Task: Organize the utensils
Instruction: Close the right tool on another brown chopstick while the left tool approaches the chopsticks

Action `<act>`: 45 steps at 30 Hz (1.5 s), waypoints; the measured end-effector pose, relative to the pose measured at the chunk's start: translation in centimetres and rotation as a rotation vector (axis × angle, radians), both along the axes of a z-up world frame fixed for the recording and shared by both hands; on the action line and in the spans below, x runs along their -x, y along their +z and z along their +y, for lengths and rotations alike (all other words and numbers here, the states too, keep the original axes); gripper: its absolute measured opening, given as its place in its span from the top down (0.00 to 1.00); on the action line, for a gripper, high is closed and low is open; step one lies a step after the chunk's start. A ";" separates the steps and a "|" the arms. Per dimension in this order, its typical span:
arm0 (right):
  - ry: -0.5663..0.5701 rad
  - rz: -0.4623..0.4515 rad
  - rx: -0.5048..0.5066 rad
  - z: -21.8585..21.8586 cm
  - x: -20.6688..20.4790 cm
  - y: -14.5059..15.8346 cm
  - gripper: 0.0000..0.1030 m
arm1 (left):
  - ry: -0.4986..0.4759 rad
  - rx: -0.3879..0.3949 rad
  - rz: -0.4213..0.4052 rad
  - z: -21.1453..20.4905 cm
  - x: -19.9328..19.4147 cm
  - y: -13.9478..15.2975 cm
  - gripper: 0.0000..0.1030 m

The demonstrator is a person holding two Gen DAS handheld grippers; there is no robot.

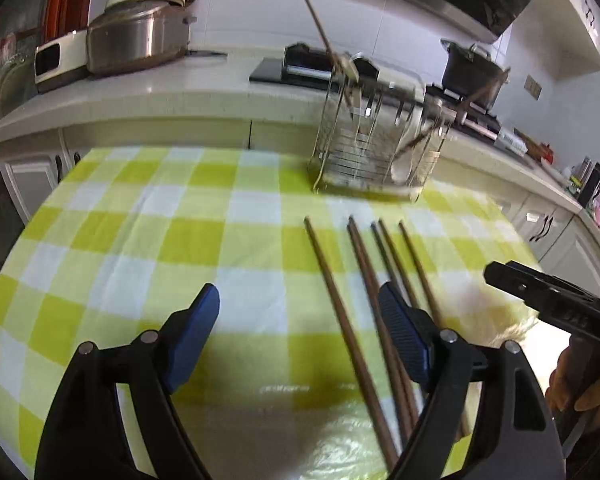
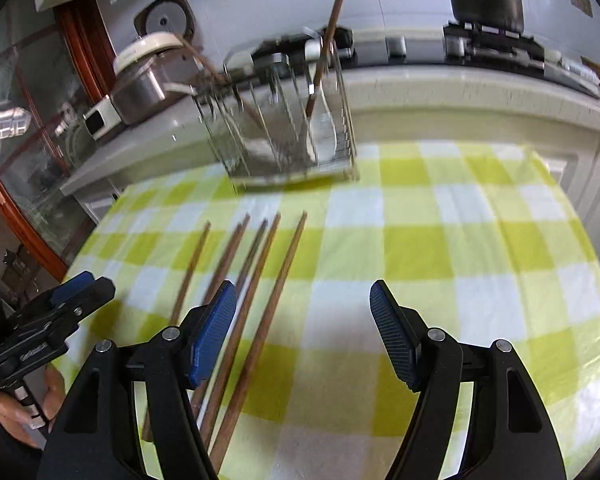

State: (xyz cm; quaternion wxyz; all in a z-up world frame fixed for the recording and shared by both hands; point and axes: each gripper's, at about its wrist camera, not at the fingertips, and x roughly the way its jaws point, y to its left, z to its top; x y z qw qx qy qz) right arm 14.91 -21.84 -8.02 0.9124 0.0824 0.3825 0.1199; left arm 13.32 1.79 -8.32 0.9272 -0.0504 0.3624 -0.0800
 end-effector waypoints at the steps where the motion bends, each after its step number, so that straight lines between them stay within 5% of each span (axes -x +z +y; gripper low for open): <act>1: -0.005 0.015 0.011 0.4 -0.3 -0.6 0.35 | 0.001 -0.004 0.010 0.1 0.0 -0.4 0.22; 13: -0.038 0.084 0.095 2.6 -4.0 -3.4 0.37 | 0.000 -0.039 0.067 1.7 -0.1 -2.2 0.15; 20: -0.039 0.091 0.189 4.5 -5.4 -3.7 0.41 | 0.045 0.023 0.073 4.0 -0.2 -2.1 0.15; 26: -0.054 0.069 0.261 5.8 -5.0 -3.8 0.69 | 0.049 0.022 0.061 4.2 -0.3 -1.5 0.15; 28: -0.023 0.058 0.285 6.5 -4.6 -3.8 0.89 | 0.044 0.017 0.061 4.0 -0.5 -1.4 0.14; 45: -0.020 0.030 0.185 0.8 -1.2 -2.8 0.93 | 0.011 0.016 0.134 -0.9 -5.0 -2.9 0.16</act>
